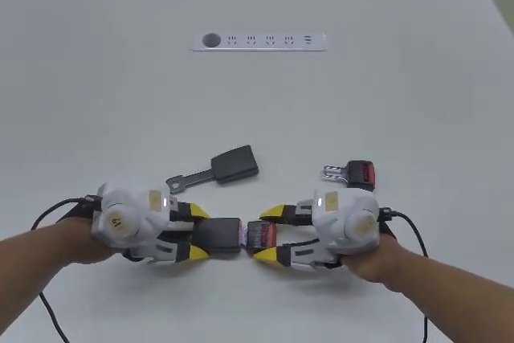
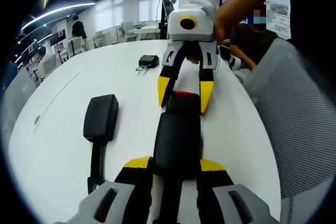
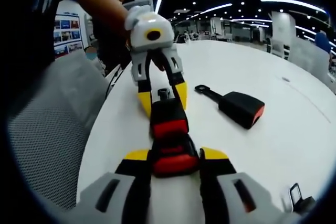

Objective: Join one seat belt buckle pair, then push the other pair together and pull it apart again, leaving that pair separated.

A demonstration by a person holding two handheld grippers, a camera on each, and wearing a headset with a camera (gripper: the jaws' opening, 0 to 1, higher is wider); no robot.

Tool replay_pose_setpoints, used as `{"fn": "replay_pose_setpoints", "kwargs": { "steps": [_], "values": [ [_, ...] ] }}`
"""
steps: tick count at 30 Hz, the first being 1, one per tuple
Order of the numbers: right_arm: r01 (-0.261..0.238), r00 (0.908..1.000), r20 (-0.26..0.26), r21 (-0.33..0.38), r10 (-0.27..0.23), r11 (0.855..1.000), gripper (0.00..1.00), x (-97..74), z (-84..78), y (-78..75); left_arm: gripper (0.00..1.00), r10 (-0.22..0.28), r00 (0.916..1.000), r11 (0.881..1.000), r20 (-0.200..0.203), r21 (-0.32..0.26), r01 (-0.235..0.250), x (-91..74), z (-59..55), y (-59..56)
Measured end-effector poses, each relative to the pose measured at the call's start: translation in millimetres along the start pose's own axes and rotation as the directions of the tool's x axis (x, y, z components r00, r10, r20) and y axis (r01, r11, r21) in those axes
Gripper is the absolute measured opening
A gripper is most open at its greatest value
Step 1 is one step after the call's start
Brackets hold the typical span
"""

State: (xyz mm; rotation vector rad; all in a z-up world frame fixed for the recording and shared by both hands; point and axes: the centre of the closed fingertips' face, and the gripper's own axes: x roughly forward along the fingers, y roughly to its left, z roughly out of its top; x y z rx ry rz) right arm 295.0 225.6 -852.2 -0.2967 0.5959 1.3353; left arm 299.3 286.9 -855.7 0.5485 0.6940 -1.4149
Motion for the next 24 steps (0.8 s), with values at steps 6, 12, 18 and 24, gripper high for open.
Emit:
{"fn": "replay_pose_setpoints", "kwargs": {
  "steps": [6,12,18,24],
  "values": [
    [0.05,0.9986,-0.02,0.058,-0.049,0.997,0.51,-5.5,6.3,-5.4,0.41,0.073,0.9929,0.996,-0.094,-0.036,-0.077,-5.1,-3.7,8.2],
    [0.112,0.9911,0.066,0.064,-0.116,0.992,0.76,-21.4,27.3,-13.5,0.66,0.158,0.9865,0.983,0.042,-0.102,-0.153,-25.8,19.3,23.3],
    [0.159,0.982,0.091,0.079,-0.166,0.984,0.83,-37.6,34.8,-27.1,0.76,0.203,0.9766,0.972,0.072,-0.137,-0.191,-41.2,33.4,36.5],
    [0.21,0.9737,0.076,0.068,-0.215,0.975,0.85,-58.4,29.9,-50.2,0.79,0.233,0.9662,0.967,0.111,-0.129,-0.218,-45.6,50.1,54.3]
  ]
}}
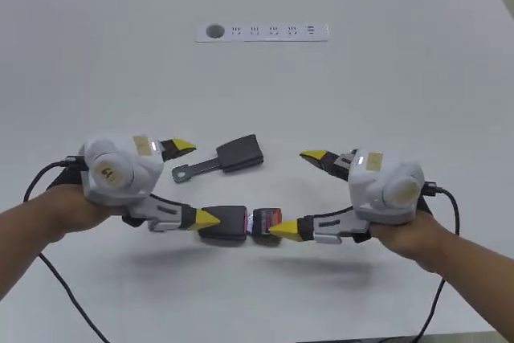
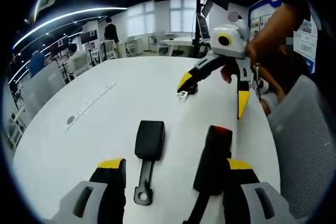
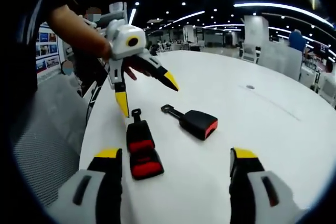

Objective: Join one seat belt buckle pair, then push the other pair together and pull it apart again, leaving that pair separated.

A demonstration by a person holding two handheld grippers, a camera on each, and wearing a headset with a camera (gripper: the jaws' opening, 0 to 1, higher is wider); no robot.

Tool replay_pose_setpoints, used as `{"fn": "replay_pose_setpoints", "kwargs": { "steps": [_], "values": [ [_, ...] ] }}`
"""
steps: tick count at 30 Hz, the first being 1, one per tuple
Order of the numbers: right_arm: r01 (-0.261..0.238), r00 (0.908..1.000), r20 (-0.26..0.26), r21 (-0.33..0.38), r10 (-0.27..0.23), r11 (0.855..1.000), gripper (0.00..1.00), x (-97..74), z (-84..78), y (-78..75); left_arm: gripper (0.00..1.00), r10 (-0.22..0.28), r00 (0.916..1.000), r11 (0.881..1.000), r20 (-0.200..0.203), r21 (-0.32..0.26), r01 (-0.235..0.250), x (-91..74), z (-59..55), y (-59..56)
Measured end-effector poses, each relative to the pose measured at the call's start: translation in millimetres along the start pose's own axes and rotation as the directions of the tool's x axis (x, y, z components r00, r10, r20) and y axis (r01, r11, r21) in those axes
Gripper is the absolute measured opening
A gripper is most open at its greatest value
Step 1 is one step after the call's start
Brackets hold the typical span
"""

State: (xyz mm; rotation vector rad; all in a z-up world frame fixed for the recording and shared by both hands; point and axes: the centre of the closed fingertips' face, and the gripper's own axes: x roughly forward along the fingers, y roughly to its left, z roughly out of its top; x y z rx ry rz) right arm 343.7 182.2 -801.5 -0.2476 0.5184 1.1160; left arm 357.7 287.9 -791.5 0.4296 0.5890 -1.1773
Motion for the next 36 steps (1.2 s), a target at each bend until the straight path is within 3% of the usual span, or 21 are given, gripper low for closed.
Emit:
{"fn": "replay_pose_setpoints", "kwargs": {
  "steps": [4,6,9,12,17,19,21,25,30,33,35,36],
  "values": [
    [0.025,0.9993,-0.027,0.003,-0.025,1.0,0.87,-14.4,-9.9,-21.7,0.79,0.013,0.9999,1.0,-0.008,0.009,-0.013,6.0,3.6,11.8],
    [0.038,0.9987,-0.034,0.001,-0.038,0.999,0.88,-21.8,-14.0,-31.0,0.76,0.064,0.9974,0.995,-0.032,0.077,-0.061,8.0,3.8,26.3],
    [0.058,0.9955,-0.075,0.003,-0.058,0.998,0.88,-34.3,-27.8,-49.2,0.76,0.029,0.9996,0.999,-0.002,0.017,-0.029,15.6,10.2,29.2],
    [0.077,0.9921,-0.098,-0.012,-0.077,0.997,0.88,-44.4,-36.9,-64.3,0.75,0.03,0.9994,0.999,-0.017,0.038,-0.029,25.3,8.3,35.6],
    [0.098,0.9838,-0.149,-0.018,-0.1,0.995,0.83,-56.3,-52.2,-84.5,0.74,-0.003,0.9994,1.0,-0.036,0.016,0.003,42.1,5.4,39.3],
    [0.076,0.9851,-0.155,0.01,-0.074,0.997,0.81,-57.7,-57.0,-86.7,0.7,-0.031,0.9979,0.999,-0.057,-0.011,0.03,47.1,1.2,36.7],
    [0.064,0.9821,-0.177,-0.009,-0.065,0.998,0.8,-59.1,-61.4,-87.7,0.68,-0.028,0.9975,1.0,-0.065,0.012,0.029,53.6,-1.3,38.7],
    [0.034,0.9778,-0.207,-0.008,-0.035,0.999,0.78,-60.9,-70.0,-89.3,0.68,-0.038,0.9959,0.999,-0.082,-0.014,0.037,64.8,-5.5,40.0],
    [-0.022,0.9622,-0.272,-0.028,0.014,0.999,0.71,-63.3,-87.8,-91.2,0.64,-0.033,0.994,0.999,-0.104,0.023,0.035,73.1,-8.6,42.0],
    [-0.024,0.9596,-0.281,-0.029,0.015,0.999,0.69,-63.8,-90.4,-95.8,0.62,-0.043,0.9934,0.999,-0.107,-0.011,0.042,78.4,-10.1,42.8],
    [-0.035,0.9606,-0.277,-0.025,0.027,0.999,0.67,-63.1,-90.0,-96.2,0.61,-0.045,0.9915,0.999,-0.122,-0.001,0.046,81.8,-14.4,41.7],
    [-0.046,0.9561,-0.291,-0.026,0.036,0.999,0.66,-62.6,-92.8,-96.2,0.6,-0.045,0.9899,0.999,-0.135,0.008,0.047,83.0,-17.2,41.1]
  ]
}}
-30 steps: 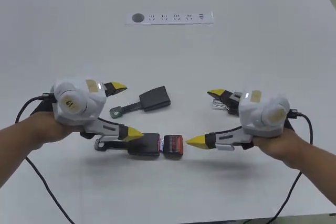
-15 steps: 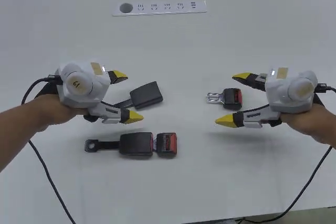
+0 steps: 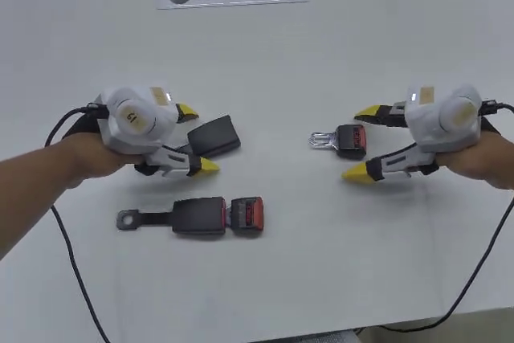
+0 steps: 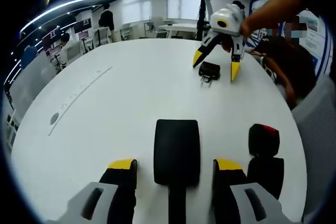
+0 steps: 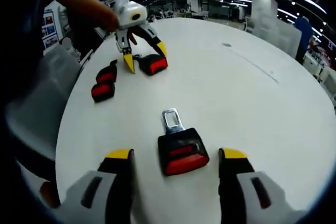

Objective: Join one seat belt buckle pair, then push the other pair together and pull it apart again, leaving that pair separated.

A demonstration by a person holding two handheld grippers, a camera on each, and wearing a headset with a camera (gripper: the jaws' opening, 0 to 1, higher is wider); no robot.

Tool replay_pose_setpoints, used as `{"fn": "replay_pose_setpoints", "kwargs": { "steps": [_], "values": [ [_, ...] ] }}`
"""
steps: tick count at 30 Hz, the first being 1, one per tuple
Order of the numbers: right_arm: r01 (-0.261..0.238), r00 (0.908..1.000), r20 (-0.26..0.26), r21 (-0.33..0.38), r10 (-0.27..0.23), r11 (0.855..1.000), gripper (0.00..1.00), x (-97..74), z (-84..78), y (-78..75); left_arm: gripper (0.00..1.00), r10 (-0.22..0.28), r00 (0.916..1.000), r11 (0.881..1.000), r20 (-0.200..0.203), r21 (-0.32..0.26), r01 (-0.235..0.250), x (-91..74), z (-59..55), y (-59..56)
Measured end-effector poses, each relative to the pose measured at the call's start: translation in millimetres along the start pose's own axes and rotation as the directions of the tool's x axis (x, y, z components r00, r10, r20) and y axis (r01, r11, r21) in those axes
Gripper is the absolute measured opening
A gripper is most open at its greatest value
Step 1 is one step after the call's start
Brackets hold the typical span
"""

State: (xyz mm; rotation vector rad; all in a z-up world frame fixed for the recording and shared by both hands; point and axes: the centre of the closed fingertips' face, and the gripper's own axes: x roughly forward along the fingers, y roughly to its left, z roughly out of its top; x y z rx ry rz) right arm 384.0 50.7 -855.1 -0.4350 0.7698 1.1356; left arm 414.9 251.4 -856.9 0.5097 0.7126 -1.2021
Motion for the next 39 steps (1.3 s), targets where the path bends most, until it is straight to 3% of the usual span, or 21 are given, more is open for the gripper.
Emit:
{"fn": "replay_pose_setpoints", "kwargs": {
  "steps": [1,2,4,6,9,13,21,24,25,31,39],
  "values": [
    [0.001,1.0,0.009,-0.027,0.0,1.0,0.64,-1.6,3.2,-3.1,0.59,0.0,0.9997,1.0,0.025,0.004,0.0,-1.5,4.3,-0.8],
    [0.0,0.9999,0.013,0.006,0.0,1.0,0.63,-2.4,5.0,-4.0,0.57,0.005,0.9992,1.0,0.039,0.01,-0.005,-0.4,7.8,0.9],
    [-0.003,0.9999,0.011,0.013,0.003,1.0,0.59,-2.8,6.0,-4.5,0.55,0.004,0.9993,1.0,0.037,0.008,-0.004,0.3,9.1,0.4],
    [-0.011,0.9999,0.013,-0.03,0.011,0.999,0.54,-1.5,7.4,-3.7,0.53,0.0,0.9993,1.0,0.037,0.017,0.0,2.2,10.1,-0.4],
    [-0.015,0.9999,-0.004,-0.043,0.015,0.999,0.51,-1.5,5.9,-1.9,0.43,-0.028,0.9992,0.999,0.028,0.041,0.027,3.4,8.3,-4.2],
    [0.003,0.9999,-0.013,-0.063,-0.003,0.998,0.38,-1.7,5.8,-12.4,0.36,-0.038,0.9988,0.996,0.031,0.085,0.035,2.6,8.8,-4.7],
    [-0.024,0.9992,-0.032,-0.076,0.021,0.997,0.37,-0.4,4.8,-11.8,0.35,-0.109,0.9936,0.977,-0.029,0.18,0.113,1.8,11.0,-11.0],
    [-0.038,0.9988,-0.033,-0.089,0.036,0.995,0.37,-0.6,3.5,-11.5,0.35,-0.148,0.9876,0.968,-0.051,0.196,0.155,2.9,9.1,-11.0],
    [-0.042,0.9987,-0.032,-0.091,0.04,0.995,0.37,-0.7,3.3,-11.4,0.35,-0.17,0.9834,0.959,-0.064,0.217,0.18,2.6,8.1,-12.4],
    [-0.055,0.9982,-0.031,-0.101,0.052,0.993,0.36,0.6,2.8,-8.5,0.35,-0.199,0.9746,0.941,-0.102,0.256,0.219,2.1,5.7,-13.1],
    [-0.072,0.9974,-0.017,-0.109,0.07,0.991,0.36,7.9,9.3,-1.1,0.35,-0.205,0.9727,0.938,-0.109,0.262,0.227,1.8,6.0,-13.5]
  ]
}}
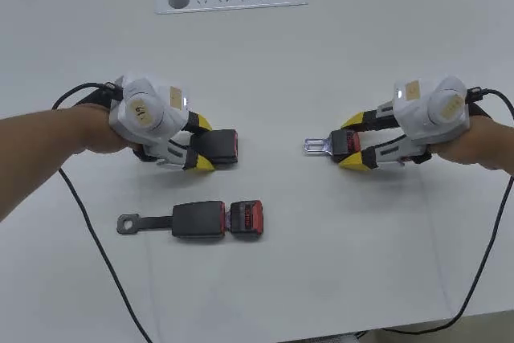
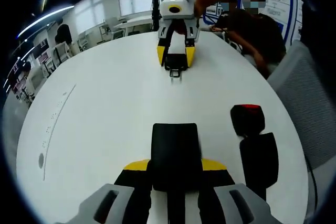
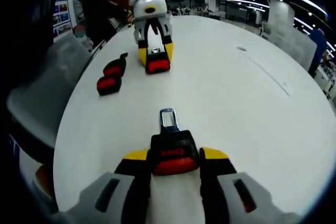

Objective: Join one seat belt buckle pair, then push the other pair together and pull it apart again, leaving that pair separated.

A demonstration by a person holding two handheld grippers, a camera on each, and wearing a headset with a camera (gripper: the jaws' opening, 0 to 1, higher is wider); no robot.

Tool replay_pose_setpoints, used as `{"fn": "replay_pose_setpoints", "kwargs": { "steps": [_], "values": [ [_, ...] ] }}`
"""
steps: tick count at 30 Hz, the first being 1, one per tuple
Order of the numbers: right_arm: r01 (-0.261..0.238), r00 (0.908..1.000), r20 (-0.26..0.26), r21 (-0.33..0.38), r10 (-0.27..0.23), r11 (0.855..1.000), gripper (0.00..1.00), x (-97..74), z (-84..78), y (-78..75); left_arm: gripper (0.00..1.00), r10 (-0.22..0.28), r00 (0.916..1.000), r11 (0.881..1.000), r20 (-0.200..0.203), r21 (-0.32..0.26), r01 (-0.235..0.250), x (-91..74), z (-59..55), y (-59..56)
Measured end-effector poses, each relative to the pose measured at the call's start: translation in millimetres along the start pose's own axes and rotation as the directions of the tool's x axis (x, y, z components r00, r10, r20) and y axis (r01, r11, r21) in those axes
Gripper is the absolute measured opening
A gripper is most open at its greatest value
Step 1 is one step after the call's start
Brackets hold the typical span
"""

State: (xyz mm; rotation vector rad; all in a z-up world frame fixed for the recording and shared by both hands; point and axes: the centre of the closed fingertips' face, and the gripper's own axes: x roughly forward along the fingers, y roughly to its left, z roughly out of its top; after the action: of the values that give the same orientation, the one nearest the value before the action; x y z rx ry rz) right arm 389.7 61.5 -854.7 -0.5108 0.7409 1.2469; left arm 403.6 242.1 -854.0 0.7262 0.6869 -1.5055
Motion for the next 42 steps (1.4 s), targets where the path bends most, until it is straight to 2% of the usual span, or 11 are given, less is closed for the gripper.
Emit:
{"fn": "replay_pose_setpoints", "kwargs": {
  "steps": [15,32,42],
  "values": [
    [-0.005,0.9993,0.037,-0.007,0.005,1.0,0.36,22.2,22.9,0.8,0.35,-0.005,0.9999,1.0,-0.015,0.005,0.005,0.2,-0.1,-0.8],
    [-0.027,0.9941,0.104,-0.026,0.03,0.999,0.36,57.6,61.0,14.9,0.35,-0.005,0.9996,1.0,-0.029,0.0,0.005,0.4,-1.1,-0.5],
    [-0.046,0.9917,0.119,-0.019,0.048,0.999,0.36,68.8,73.1,17.8,0.35,-0.006,0.9992,1.0,-0.039,-0.001,0.006,0.8,-1.0,-0.5]
  ]
}}
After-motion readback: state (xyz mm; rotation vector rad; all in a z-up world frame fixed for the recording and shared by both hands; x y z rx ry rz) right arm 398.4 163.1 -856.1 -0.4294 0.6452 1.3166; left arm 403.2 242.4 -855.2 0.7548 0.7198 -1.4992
